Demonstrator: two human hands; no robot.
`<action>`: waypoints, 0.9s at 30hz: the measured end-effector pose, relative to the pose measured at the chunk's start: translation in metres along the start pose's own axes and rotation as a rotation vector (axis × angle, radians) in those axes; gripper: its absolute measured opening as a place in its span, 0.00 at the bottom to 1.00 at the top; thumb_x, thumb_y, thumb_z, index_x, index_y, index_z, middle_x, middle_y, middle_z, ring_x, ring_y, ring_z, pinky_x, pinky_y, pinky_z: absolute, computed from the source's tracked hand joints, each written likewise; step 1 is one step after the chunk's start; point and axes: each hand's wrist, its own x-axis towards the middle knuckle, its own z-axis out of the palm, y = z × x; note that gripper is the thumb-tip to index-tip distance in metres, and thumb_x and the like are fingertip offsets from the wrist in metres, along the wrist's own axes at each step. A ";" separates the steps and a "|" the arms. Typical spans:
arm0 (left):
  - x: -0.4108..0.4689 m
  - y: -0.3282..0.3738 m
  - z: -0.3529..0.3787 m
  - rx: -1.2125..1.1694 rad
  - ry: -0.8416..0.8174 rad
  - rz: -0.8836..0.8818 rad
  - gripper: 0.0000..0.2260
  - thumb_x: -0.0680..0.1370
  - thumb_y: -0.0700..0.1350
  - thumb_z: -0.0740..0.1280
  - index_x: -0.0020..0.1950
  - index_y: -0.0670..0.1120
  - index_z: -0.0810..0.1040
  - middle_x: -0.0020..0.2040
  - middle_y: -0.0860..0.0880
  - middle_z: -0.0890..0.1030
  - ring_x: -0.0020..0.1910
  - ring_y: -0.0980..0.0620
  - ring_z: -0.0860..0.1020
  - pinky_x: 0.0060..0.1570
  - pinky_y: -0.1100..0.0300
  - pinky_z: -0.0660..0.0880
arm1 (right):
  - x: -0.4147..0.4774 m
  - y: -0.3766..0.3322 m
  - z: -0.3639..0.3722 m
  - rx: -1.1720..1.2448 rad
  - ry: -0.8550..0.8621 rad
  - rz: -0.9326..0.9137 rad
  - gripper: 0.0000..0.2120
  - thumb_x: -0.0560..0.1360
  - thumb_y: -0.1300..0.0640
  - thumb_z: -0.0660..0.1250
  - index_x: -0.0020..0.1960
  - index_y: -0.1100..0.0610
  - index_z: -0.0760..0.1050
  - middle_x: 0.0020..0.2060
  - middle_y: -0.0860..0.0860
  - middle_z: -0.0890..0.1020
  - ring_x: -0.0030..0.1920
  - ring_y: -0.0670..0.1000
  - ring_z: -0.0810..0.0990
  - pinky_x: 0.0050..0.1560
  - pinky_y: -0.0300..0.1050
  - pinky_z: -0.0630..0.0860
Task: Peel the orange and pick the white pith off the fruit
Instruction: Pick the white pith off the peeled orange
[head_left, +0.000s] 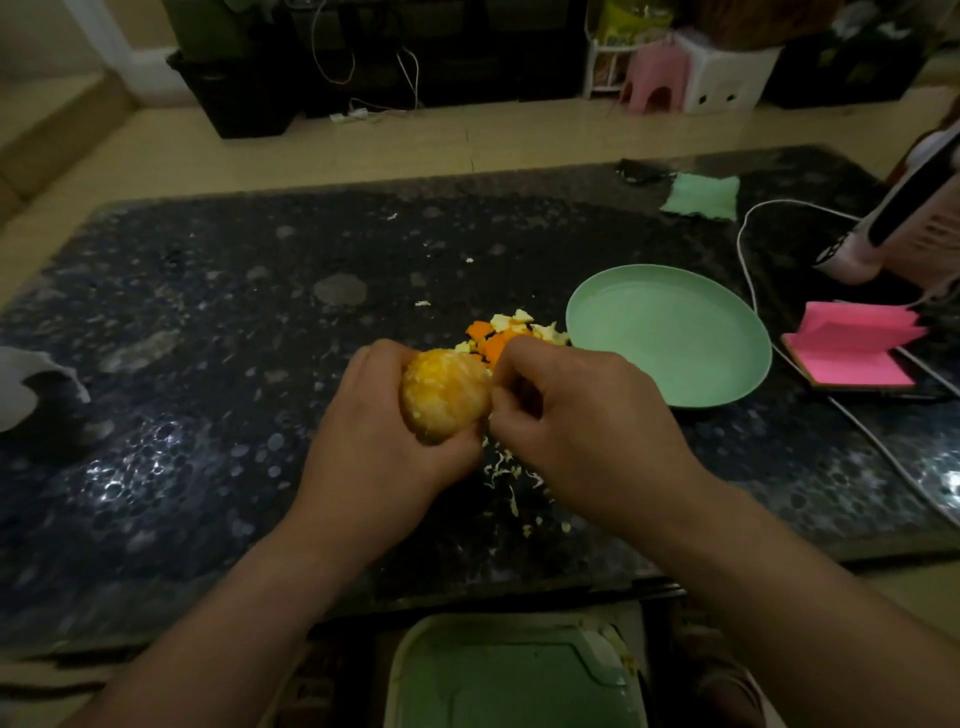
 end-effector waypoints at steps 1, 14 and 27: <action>0.001 0.000 -0.001 -0.047 -0.012 -0.026 0.22 0.68 0.56 0.78 0.55 0.57 0.72 0.50 0.57 0.76 0.44 0.58 0.77 0.38 0.62 0.71 | 0.001 0.001 -0.002 0.052 0.003 0.022 0.05 0.78 0.50 0.70 0.45 0.47 0.75 0.32 0.44 0.78 0.33 0.46 0.76 0.33 0.44 0.71; 0.008 -0.003 -0.011 -0.387 -0.162 -0.090 0.20 0.70 0.55 0.76 0.60 0.56 0.78 0.50 0.61 0.84 0.47 0.60 0.83 0.42 0.68 0.77 | 0.009 0.011 -0.007 0.426 -0.004 0.153 0.06 0.77 0.55 0.72 0.42 0.48 0.79 0.34 0.44 0.82 0.34 0.45 0.79 0.35 0.43 0.75; 0.005 -0.013 -0.005 -0.094 -0.009 0.057 0.25 0.71 0.55 0.80 0.64 0.55 0.75 0.57 0.55 0.78 0.54 0.55 0.79 0.51 0.51 0.81 | 0.004 0.005 -0.004 0.126 -0.065 0.005 0.05 0.81 0.47 0.71 0.55 0.46 0.82 0.42 0.41 0.84 0.42 0.43 0.82 0.44 0.51 0.81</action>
